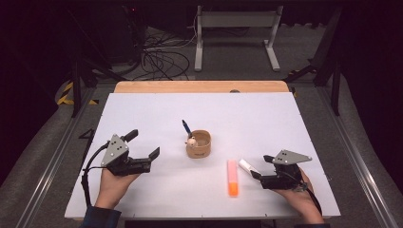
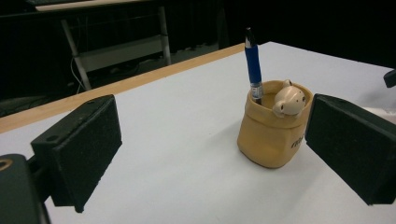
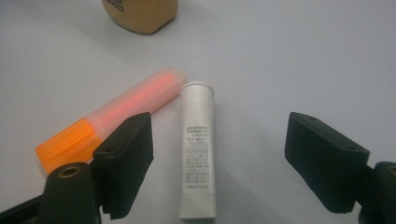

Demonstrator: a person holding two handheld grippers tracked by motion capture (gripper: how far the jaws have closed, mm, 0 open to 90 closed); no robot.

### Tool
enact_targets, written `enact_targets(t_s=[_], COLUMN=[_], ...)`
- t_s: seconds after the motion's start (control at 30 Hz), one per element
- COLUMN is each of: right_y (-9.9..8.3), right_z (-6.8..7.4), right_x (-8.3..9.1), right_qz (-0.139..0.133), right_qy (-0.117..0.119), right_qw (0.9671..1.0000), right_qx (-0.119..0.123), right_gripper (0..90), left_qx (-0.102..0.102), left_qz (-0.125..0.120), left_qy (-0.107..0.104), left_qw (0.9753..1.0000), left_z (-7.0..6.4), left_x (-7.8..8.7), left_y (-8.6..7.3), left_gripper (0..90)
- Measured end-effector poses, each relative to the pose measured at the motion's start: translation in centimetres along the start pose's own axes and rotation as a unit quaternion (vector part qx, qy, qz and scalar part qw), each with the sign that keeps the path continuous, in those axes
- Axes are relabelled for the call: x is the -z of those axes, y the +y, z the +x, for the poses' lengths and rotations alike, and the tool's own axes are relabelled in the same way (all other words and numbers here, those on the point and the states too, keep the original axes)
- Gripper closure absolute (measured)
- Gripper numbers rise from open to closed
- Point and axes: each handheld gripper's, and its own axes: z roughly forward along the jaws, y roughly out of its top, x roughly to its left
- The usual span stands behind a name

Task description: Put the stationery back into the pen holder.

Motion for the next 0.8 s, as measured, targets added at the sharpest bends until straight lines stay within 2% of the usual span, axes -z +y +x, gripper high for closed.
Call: enact_targets(t_s=[0.2,0.33,0.8], right_y=[-0.3,-0.4,-0.7], right_z=[0.4,0.5,0.6], right_x=[-0.5,-0.8,-1.2], right_qz=[0.031,0.047,0.070], right_qy=[-0.007,-0.005,0.009], right_qw=[0.9994,0.9987,0.9973], right_qx=[0.016,0.018,0.021], right_gripper=[29.3,33.5,50.7], left_qx=[0.000,-0.001,-0.005], left_qz=[0.000,0.003,0.009], left_qy=[0.000,-0.001,-0.002], left_qw=[1.0000,1.0000,0.9999], left_z=[-0.1,-0.1,-0.2], left_x=[0.0,-0.2,-0.2], left_y=[0.0,-0.1,-0.1], left_gripper=[4.8,4.8,5.3])
